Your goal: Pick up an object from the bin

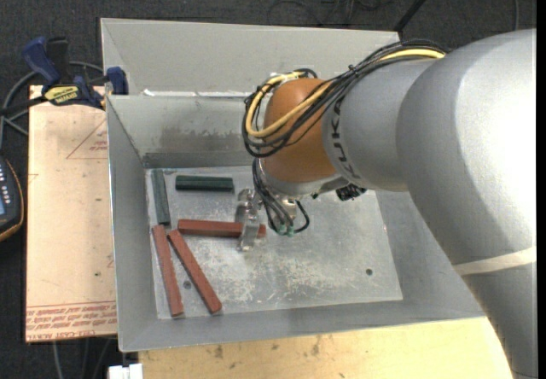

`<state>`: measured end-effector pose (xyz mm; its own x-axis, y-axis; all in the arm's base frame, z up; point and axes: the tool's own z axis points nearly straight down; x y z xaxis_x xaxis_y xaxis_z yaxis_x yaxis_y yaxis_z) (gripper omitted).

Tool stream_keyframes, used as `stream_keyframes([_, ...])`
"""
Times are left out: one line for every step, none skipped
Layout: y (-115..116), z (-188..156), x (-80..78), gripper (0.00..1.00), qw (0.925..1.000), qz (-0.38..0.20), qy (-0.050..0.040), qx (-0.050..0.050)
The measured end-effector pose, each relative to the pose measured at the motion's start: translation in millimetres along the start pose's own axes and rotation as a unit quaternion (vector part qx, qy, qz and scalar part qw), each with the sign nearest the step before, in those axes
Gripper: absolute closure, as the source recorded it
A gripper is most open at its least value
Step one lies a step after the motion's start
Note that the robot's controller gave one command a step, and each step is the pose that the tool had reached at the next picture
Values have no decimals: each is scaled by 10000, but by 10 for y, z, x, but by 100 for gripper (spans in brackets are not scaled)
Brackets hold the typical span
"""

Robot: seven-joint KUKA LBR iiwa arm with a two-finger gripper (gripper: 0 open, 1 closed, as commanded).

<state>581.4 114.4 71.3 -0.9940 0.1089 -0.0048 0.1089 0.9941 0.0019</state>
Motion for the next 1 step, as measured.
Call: stream_keyframes([-535, -1325, -13, 100, 9708, -2397, -16, 5])
